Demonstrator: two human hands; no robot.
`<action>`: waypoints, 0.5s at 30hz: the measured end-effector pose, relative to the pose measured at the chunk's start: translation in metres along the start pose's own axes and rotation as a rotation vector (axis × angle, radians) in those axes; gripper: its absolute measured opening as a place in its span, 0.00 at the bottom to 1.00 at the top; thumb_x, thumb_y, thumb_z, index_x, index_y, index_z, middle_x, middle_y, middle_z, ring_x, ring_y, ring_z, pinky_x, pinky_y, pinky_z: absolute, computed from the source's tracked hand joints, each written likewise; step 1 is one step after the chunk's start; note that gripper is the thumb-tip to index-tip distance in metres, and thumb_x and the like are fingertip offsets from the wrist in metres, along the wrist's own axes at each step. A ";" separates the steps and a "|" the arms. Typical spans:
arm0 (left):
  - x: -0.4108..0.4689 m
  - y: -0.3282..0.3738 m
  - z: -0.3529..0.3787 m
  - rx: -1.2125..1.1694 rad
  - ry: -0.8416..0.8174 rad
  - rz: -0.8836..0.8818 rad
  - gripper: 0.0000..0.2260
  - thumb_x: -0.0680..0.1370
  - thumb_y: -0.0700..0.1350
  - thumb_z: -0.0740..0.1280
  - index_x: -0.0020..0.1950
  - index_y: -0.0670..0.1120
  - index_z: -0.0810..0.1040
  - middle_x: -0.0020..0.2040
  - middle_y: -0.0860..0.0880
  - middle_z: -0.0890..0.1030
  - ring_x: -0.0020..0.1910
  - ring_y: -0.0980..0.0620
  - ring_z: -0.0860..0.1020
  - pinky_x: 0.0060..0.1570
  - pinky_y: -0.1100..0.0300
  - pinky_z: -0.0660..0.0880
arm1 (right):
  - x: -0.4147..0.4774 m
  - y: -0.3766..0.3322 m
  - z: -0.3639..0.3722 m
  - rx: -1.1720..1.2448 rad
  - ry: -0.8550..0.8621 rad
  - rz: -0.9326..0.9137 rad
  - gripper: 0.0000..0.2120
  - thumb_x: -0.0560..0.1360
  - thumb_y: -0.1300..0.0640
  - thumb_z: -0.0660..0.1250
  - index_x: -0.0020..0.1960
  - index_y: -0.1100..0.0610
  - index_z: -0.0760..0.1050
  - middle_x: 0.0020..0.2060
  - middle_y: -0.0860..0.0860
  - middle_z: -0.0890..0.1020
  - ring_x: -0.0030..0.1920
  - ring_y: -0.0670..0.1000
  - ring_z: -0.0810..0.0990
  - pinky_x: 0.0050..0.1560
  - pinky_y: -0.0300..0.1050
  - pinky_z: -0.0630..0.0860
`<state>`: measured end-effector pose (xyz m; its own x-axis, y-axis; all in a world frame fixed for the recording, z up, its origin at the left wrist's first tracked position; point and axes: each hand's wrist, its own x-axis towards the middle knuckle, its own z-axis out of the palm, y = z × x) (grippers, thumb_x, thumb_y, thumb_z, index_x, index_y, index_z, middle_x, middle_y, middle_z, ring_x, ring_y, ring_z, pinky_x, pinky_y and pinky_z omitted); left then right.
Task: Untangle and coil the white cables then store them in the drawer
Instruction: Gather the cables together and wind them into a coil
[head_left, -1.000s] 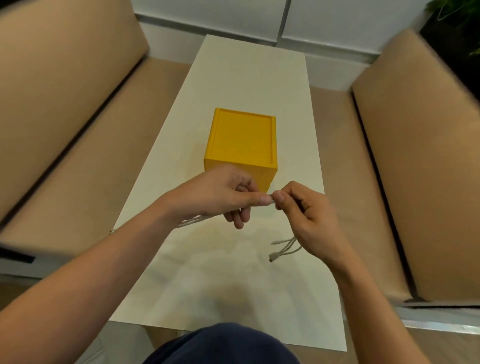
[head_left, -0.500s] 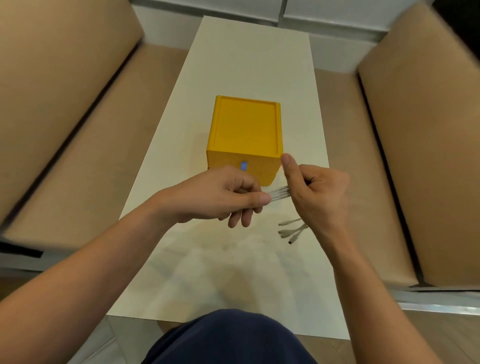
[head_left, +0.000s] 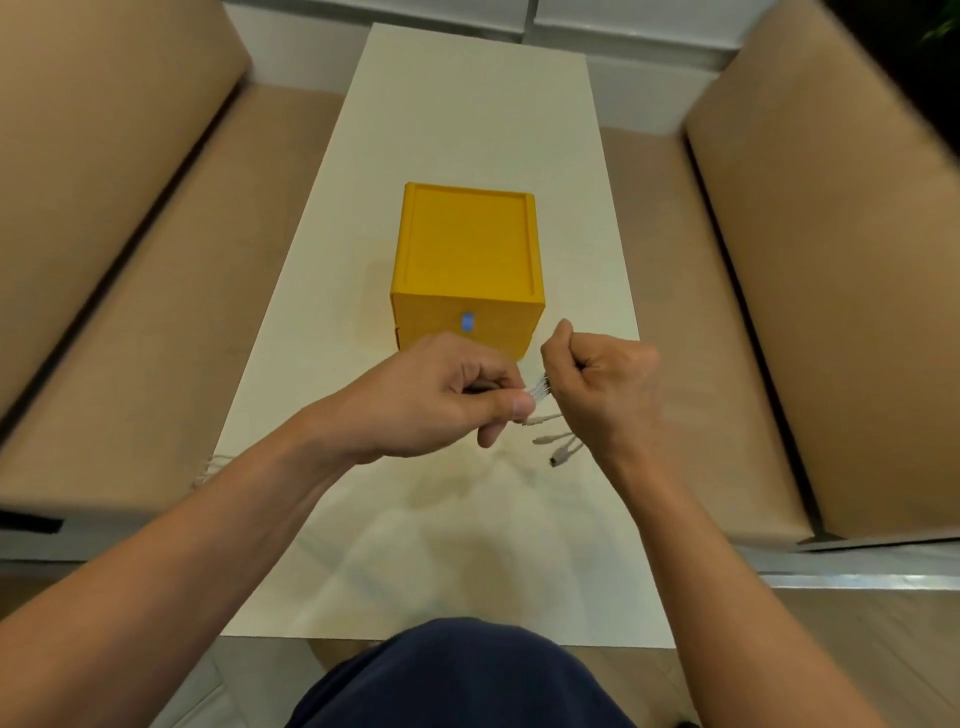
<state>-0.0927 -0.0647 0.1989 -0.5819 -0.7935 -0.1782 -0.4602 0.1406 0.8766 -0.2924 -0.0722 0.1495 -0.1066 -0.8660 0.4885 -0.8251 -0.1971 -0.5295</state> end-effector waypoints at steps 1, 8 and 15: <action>-0.001 0.001 0.000 -0.023 0.012 0.020 0.10 0.82 0.47 0.68 0.43 0.47 0.84 0.33 0.51 0.82 0.31 0.60 0.73 0.35 0.68 0.68 | 0.000 0.000 0.002 -0.022 0.006 0.005 0.27 0.81 0.51 0.60 0.27 0.55 0.56 0.19 0.51 0.61 0.20 0.58 0.63 0.21 0.52 0.61; -0.003 -0.003 -0.013 -0.313 -0.108 -0.092 0.08 0.84 0.42 0.65 0.55 0.41 0.83 0.40 0.46 0.84 0.29 0.55 0.73 0.32 0.63 0.68 | 0.014 -0.003 -0.015 0.158 -0.090 0.161 0.29 0.80 0.51 0.63 0.23 0.55 0.58 0.18 0.48 0.59 0.21 0.49 0.58 0.25 0.47 0.57; 0.003 0.000 -0.013 -0.079 -0.045 -0.113 0.06 0.81 0.47 0.71 0.49 0.47 0.86 0.46 0.51 0.87 0.44 0.52 0.87 0.43 0.58 0.81 | 0.013 -0.026 -0.050 0.235 -0.126 0.107 0.29 0.81 0.58 0.66 0.26 0.55 0.56 0.22 0.49 0.57 0.24 0.47 0.56 0.27 0.41 0.53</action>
<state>-0.0860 -0.0751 0.2043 -0.5594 -0.7743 -0.2958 -0.4714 0.0036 0.8819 -0.3006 -0.0553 0.2044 -0.1044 -0.9350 0.3390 -0.6599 -0.1899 -0.7270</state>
